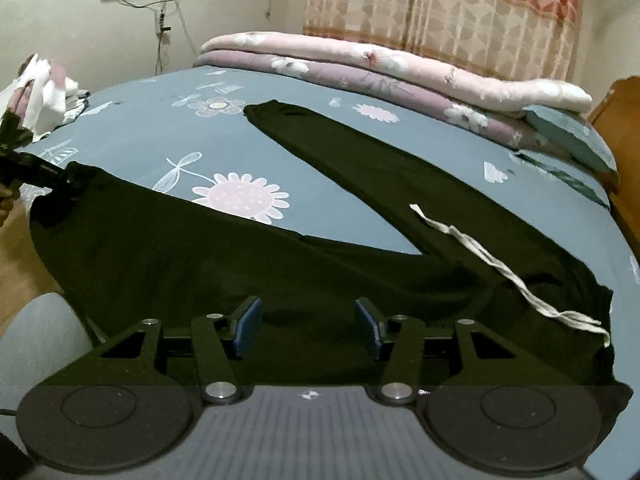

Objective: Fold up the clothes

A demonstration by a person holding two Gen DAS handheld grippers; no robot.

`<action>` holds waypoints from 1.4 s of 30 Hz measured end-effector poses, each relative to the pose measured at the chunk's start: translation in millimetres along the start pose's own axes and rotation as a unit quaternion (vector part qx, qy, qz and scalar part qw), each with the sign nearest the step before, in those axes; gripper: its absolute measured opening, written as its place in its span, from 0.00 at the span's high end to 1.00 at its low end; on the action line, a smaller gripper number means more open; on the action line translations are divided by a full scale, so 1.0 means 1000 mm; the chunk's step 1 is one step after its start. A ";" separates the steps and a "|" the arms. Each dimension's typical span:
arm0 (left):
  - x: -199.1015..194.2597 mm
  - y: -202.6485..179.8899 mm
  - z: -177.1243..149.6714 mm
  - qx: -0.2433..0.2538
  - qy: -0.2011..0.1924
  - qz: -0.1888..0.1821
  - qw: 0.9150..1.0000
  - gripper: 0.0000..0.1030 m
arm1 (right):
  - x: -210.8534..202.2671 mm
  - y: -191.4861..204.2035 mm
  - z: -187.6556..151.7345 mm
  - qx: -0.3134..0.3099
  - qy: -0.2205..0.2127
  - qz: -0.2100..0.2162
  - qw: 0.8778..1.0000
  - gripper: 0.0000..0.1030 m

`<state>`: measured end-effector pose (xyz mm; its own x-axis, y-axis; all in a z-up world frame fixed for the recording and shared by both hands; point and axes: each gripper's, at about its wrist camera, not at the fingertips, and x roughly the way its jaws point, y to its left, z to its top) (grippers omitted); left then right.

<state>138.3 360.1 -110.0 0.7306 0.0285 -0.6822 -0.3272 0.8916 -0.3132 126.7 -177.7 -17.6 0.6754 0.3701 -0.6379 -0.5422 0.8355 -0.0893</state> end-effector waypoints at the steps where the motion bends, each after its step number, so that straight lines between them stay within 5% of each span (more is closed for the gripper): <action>1: -0.005 0.002 0.002 -0.010 -0.011 -0.003 1.000 0.81 | 0.003 0.000 0.000 0.003 0.001 -0.001 1.000 0.45; 5: -0.016 0.004 0.010 -0.022 -0.043 -0.016 0.999 0.81 | 0.011 0.000 0.002 0.012 0.004 0.002 1.000 0.45; 11: 0.002 0.005 0.010 -0.010 0.008 0.021 1.000 0.74 | 0.021 0.000 -0.001 0.016 0.016 0.004 1.000 0.44; 16: -0.024 -0.008 0.021 0.016 -0.020 0.029 0.999 0.49 | 0.023 -0.006 -0.006 0.023 0.018 0.004 1.000 0.41; 20: -0.045 -0.019 0.030 0.037 -0.041 0.035 0.998 0.50 | 0.025 -0.020 -0.011 0.049 0.017 0.004 0.999 0.41; 25: -0.044 -0.093 0.041 0.104 -0.036 -0.055 0.992 0.48 | 0.028 -0.041 -0.024 0.089 0.024 0.000 0.996 0.41; 28: -0.016 -0.165 0.038 0.177 -0.007 -0.122 0.977 0.48 | 0.029 -0.052 -0.035 0.105 0.026 -0.002 0.994 0.41; 35: 0.069 -0.330 -0.003 0.301 0.067 -0.233 0.922 0.48 | 0.022 -0.076 -0.060 0.135 0.024 -0.008 0.991 0.40; 42: 0.122 -0.402 -0.046 0.378 0.096 -0.253 0.885 0.48 | 0.014 -0.104 -0.079 0.159 0.017 -0.017 0.987 0.40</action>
<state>331.3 -15.2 -97.5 0.5289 -0.4744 -0.7037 0.5615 0.8174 -0.1290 153.0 -290.9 -77.6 0.6702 0.3302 -0.6646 -0.3311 0.9345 0.1305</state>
